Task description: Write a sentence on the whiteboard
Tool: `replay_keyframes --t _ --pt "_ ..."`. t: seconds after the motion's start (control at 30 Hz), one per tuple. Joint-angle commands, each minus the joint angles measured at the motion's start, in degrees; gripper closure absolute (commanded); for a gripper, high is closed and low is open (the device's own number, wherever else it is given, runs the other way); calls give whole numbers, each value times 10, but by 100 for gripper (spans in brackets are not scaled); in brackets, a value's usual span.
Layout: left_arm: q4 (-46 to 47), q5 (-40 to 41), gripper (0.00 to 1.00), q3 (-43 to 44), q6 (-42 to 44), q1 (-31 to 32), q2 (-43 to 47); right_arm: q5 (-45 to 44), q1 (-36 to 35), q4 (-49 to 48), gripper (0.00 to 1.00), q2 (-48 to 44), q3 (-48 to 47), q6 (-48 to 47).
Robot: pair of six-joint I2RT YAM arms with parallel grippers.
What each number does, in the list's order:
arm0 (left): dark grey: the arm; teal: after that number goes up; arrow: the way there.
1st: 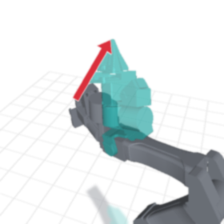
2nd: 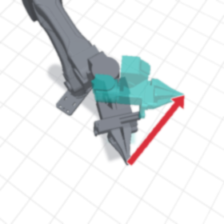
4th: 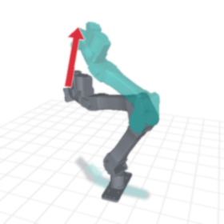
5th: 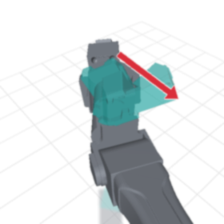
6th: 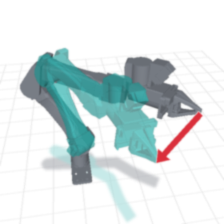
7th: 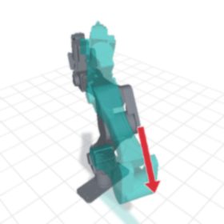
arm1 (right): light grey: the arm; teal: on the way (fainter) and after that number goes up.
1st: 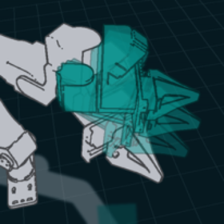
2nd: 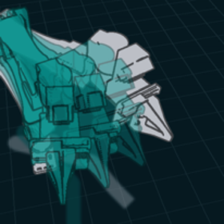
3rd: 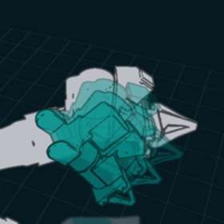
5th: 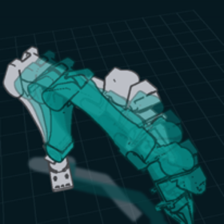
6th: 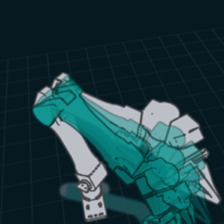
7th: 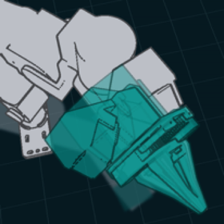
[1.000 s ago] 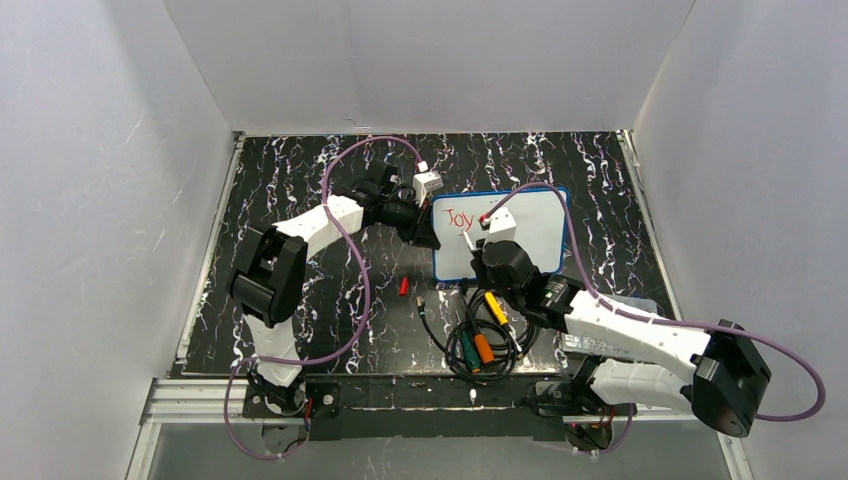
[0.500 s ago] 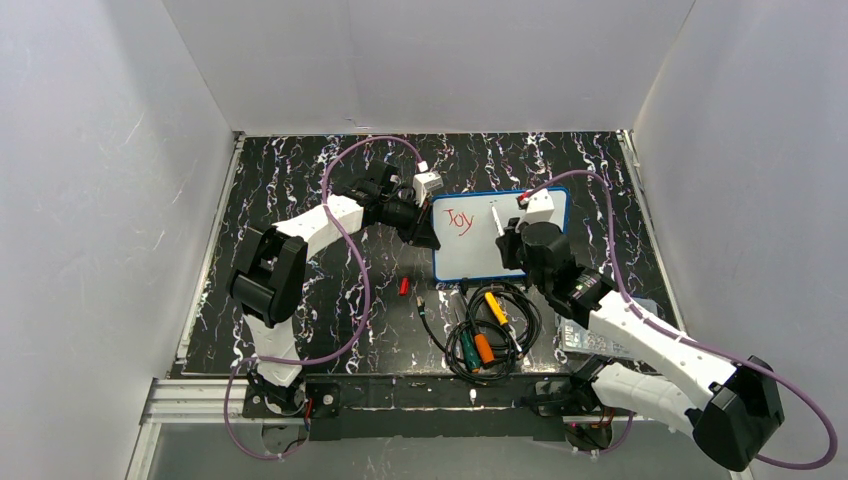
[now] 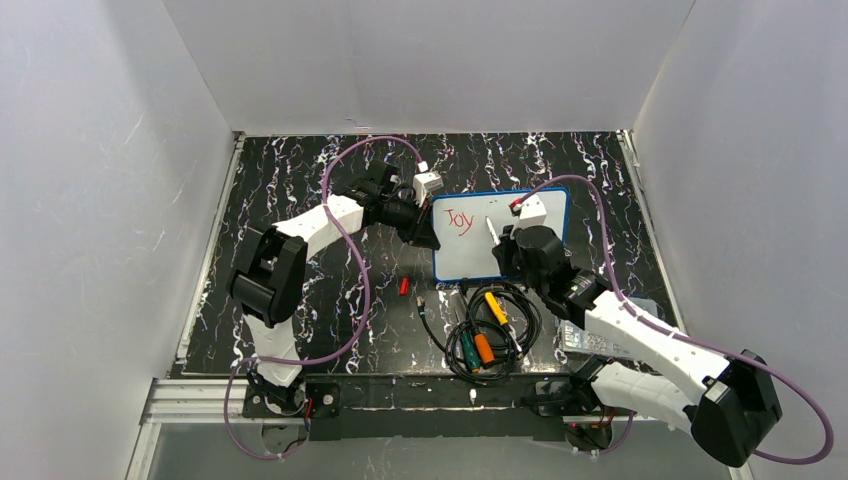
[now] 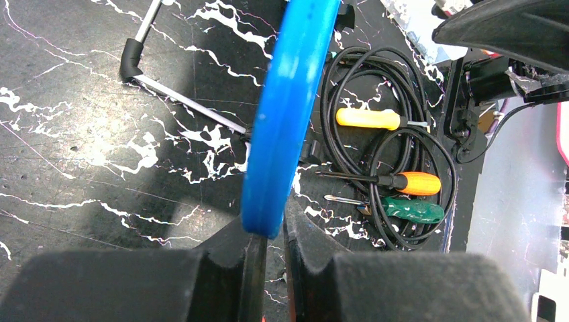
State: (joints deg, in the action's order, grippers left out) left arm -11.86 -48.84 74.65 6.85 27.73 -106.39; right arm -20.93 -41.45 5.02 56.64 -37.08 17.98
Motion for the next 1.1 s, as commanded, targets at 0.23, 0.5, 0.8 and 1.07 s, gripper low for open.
replay_keyframes --t 0.23,0.5,0.8,1.07 --pt "-26 13 100 14 13 2 25 -6 1 15 99 14 2 17" --pt "-26 12 100 14 13 2 27 14 1 22 99 5 19 31" --pt "-26 13 100 13 13 2 26 13 1 1 99 -24 -10 21" --pt "-26 12 100 13 13 2 25 -19 1 -28 99 -1 -27 -1"
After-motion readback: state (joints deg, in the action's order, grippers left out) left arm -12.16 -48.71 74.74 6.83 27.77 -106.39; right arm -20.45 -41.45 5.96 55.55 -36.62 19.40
